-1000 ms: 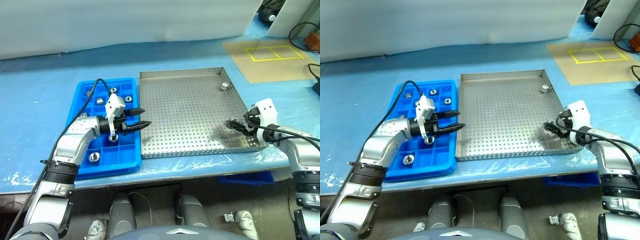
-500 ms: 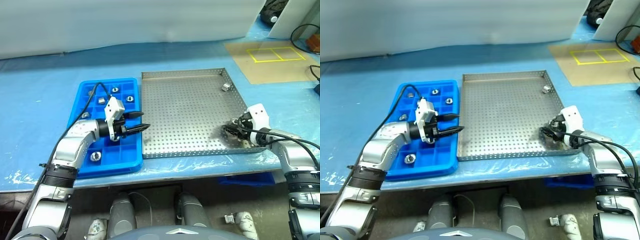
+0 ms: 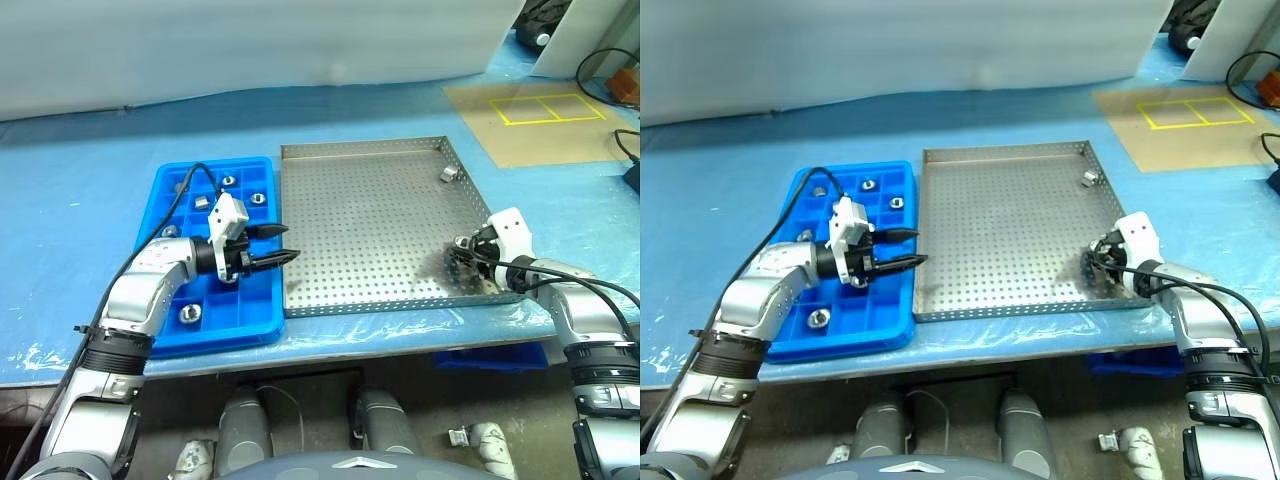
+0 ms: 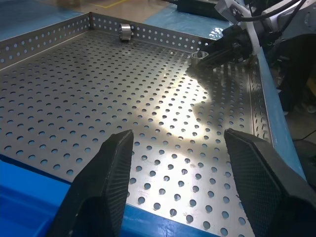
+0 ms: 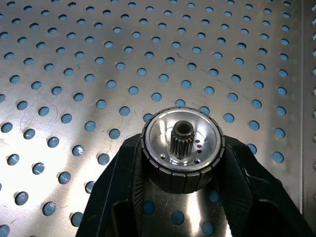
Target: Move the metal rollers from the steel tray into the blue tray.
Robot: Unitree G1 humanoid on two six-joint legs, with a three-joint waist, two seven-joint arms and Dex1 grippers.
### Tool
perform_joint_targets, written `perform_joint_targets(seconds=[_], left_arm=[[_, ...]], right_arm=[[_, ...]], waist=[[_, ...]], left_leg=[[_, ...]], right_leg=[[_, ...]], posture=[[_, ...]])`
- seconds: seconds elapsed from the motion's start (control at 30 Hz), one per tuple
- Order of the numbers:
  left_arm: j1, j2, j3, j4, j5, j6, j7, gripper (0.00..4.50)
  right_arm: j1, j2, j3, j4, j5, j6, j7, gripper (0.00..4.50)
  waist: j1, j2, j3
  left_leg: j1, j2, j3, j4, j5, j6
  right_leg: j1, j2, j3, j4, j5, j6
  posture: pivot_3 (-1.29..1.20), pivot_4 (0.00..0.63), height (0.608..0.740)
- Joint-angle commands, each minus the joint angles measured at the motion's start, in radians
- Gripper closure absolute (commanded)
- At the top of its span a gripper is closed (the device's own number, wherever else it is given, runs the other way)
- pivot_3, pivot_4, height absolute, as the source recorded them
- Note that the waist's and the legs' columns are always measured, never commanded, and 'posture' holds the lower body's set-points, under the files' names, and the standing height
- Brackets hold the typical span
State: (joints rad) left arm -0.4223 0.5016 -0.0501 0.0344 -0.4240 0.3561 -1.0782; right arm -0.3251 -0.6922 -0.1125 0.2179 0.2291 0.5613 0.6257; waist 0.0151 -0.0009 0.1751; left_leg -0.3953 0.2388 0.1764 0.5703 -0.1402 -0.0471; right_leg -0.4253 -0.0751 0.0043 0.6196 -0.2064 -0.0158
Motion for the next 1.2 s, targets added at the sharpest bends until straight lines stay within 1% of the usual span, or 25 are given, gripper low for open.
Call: perform_joint_targets(seconds=[0.03,0.1,0.27,0.37,0.4,0.43,0.6,0.7,0.9,1.0,1.2], left_arm=[[-0.018,0.003,0.007,-0.019,-0.008,-0.015,-0.009,1.41],[-0.026,0.017,0.007,-0.035,-0.001,-0.028,-0.021,1.41],[-0.065,0.046,0.045,-0.043,-0.031,-0.009,-0.031,1.41],[-0.062,0.121,0.074,-0.053,-0.029,-0.009,-0.061,1.41],[-0.057,0.145,0.089,-0.061,-0.036,-0.001,-0.066,1.41],[-0.055,0.16,0.097,-0.066,-0.043,0.004,-0.068,1.41],[0.01,0.251,0.172,-0.128,-0.078,0.046,-0.07,1.41],[0.059,0.289,0.217,-0.171,-0.095,0.072,-0.053,1.41],[0.169,0.333,0.313,-0.288,-0.14,0.133,0.001,1.41],[0.269,0.348,0.394,-0.37,-0.164,0.169,0.04,1.41],[0.396,0.342,0.495,-0.478,-0.205,0.217,0.104,1.41]], right_arm=[[-0.023,-0.003,0.004,0.005,-0.04,0.0,-0.038,2.87],[-0.05,0.004,0.019,-0.019,-0.034,0.012,-0.026,2.87],[-0.101,0.023,0.064,-0.104,-0.028,0.027,0.013,2.87],[-0.161,0.052,0.109,-0.197,0.01,0.052,0.074,2.87],[-0.181,0.063,0.126,-0.217,0.016,0.054,0.093,2.87],[-0.193,0.069,0.136,-0.227,0.018,0.057,0.105,2.87],[-0.282,0.132,0.228,-0.245,0.048,0.055,0.211,2.87],[-0.334,0.186,0.291,-0.217,0.055,0.037,0.283,2.87],[-0.433,0.301,0.405,-0.091,0.023,-0.043,0.393,2.87],[-0.45,0.346,0.469,-0.012,-0.011,-0.115,0.452,2.87],[-0.504,0.422,0.487,0.105,-0.036,-0.188,0.504,2.87]], waist=[[-0.001,0.0,0.0],[-0.002,0.0,0.0],[-0.01,0.0,0.0],[-0.02,0.0,0.0],[-0.022,0.0,0.0],[-0.022,0.0,0.0],[-0.004,0.0,0.0],[0.008,0.0,0.0],[0.04,0.0,0.001],[0.058,-0.001,0.001],[0.087,-0.001,0.001]], left_leg=[[0.0,0.0,0.0,0.0,0.0,0.0],[0.0,0.0,0.0,0.0,0.0,0.0],[0.0,0.001,0.0,0.0,0.0,0.0],[0.0,0.0,0.0,-0.003,0.001,-0.001],[0.0,0.0,0.0,-0.005,0.001,-0.002],[-0.001,0.001,0.0,-0.007,0.002,-0.003],[-0.007,0.001,0.0,-0.01,0.001,-0.002],[-0.008,0.001,0.0,-0.01,0.001,-0.002],[-0.007,0.002,-0.001,-0.009,0.002,-0.004],[-0.007,0.002,-0.001,-0.009,0.003,-0.005],[-0.009,0.002,-0.003,-0.009,0.003,-0.005]], right_leg=[[0.0,0.0,0.0,0.0,-0.001,0.001],[0.0,0.0,0.0,0.0,-0.002,0.004],[-0.003,0.001,0.0,0.0,-0.002,0.004],[-0.007,0.001,0.001,0.003,-0.002,0.003],[-0.009,0.002,0.0,0.003,0.001,-0.001],[-0.011,0.002,0.001,0.003,0.002,-0.002],[-0.013,0.002,-0.002,-0.001,0.001,-0.004],[-0.014,0.002,-0.003,-0.002,0.001,-0.004],[-0.014,0.001,-0.003,0.003,0.001,-0.005],[-0.014,0.001,-0.004,0.003,0.001,-0.005],[-0.014,0.001,-0.005,0.003,0.001,-0.005]], posture=[[-0.26,0.15,0.74],[-0.26,0.15,0.74],[-0.24,0.15,0.74],[-0.21,0.15,0.74],[-0.2,0.15,0.74],[-0.19,0.15,0.74],[-0.11,0.15,0.74],[-0.06,0.15,0.74],[0.06,0.15,0.74],[0.11,0.15,0.74],[0.21,0.15,0.74]])
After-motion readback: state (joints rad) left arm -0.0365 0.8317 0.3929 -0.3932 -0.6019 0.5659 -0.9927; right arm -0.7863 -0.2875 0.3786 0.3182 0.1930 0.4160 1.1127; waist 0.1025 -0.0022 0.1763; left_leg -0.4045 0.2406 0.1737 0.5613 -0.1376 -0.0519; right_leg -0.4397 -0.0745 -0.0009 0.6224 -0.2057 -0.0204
